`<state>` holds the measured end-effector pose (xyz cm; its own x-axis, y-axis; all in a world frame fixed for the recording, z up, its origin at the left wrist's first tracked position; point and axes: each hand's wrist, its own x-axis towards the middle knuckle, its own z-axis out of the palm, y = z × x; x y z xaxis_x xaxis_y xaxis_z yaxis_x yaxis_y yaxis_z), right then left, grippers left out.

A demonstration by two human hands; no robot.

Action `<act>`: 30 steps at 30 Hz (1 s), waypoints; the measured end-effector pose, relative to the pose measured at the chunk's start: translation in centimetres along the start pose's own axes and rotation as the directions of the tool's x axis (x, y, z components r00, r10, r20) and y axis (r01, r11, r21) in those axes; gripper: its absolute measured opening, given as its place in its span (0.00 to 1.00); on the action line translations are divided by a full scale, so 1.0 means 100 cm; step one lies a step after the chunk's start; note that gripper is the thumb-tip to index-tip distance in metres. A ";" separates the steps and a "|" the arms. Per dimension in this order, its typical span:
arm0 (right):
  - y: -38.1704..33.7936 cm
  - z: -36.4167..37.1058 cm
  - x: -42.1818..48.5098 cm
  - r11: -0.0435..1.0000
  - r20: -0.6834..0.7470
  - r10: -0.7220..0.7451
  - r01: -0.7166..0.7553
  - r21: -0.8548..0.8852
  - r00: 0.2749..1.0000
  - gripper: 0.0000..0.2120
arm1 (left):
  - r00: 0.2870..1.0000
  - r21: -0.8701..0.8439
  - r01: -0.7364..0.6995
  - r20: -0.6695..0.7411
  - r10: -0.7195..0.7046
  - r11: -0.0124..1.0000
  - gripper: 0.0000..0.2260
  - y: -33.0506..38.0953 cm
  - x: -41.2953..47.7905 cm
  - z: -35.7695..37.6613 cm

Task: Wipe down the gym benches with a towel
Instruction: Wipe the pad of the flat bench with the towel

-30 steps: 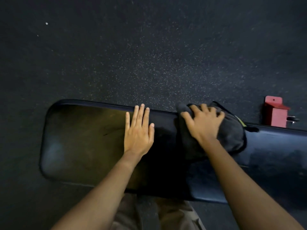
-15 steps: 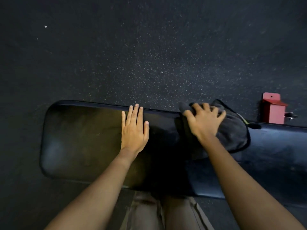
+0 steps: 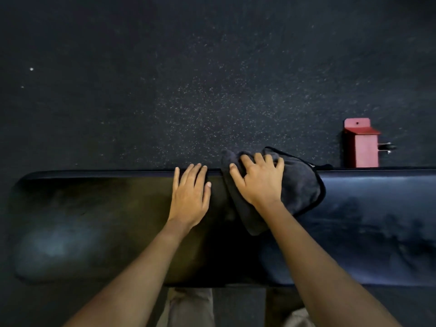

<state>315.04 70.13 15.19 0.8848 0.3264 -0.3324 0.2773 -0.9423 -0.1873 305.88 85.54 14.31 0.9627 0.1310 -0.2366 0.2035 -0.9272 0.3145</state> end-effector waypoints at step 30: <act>0.517 -0.082 -0.037 0.918 -0.219 0.391 -0.363 0.159 0.894 0.26 | 0.871 -0.120 -0.466 0.114 0.478 0.877 0.21 0.510 0.126 0.152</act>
<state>329.15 19.55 14.36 0.9814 -0.0930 -0.1682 -0.1260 -0.9721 -0.1980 325.74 34.55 13.42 0.9152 -0.3696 -0.1607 -0.2489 -0.8319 0.4960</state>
